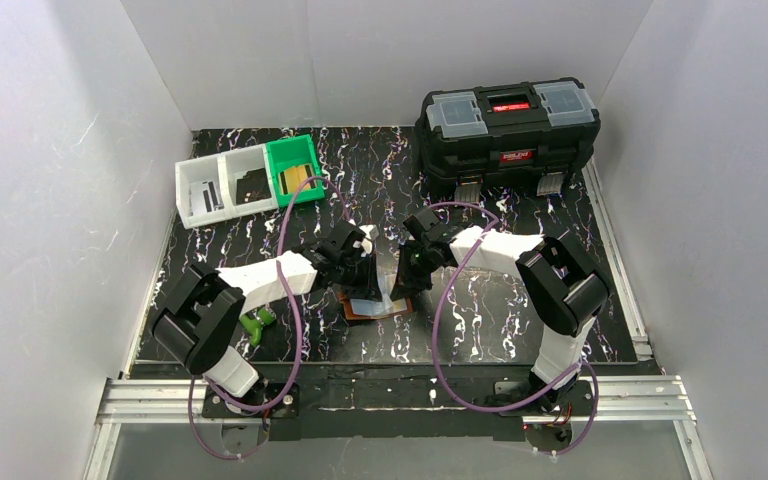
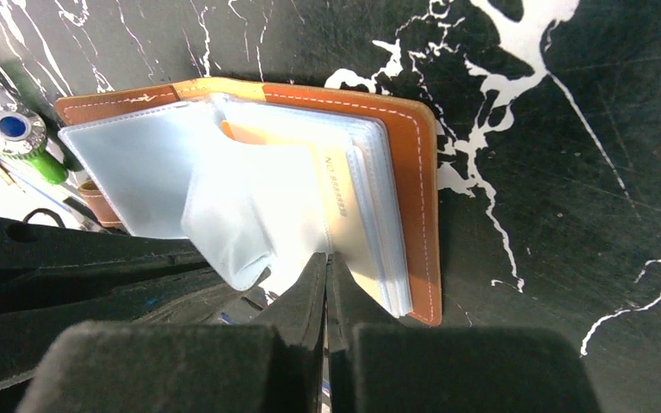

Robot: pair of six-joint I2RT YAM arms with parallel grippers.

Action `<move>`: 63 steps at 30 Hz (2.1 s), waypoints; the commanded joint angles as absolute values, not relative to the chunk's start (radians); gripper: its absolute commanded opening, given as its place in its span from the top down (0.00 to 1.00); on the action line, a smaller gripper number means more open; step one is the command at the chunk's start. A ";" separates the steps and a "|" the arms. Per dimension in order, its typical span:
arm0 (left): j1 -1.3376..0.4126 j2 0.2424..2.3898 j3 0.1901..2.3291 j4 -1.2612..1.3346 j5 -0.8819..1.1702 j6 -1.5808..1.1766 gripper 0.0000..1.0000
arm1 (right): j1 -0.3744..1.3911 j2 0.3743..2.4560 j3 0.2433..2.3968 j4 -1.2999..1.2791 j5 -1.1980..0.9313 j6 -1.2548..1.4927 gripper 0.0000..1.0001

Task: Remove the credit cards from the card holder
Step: Remove the credit card from the card holder.

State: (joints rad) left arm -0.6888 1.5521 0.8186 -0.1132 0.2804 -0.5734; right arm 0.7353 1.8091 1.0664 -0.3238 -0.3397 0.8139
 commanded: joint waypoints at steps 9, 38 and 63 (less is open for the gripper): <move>-0.685 1.409 0.892 -0.360 0.102 -0.560 0.59 | 0.735 1.807 1.092 -0.287 -0.354 0.814 0.99; -0.685 1.525 0.896 -0.435 -0.038 -0.618 0.99 | 0.779 1.800 1.189 -0.325 -0.382 0.801 0.99; -0.682 1.431 0.920 -0.570 -0.155 -0.615 1.00 | 0.795 1.743 1.159 -0.446 -0.163 0.762 0.69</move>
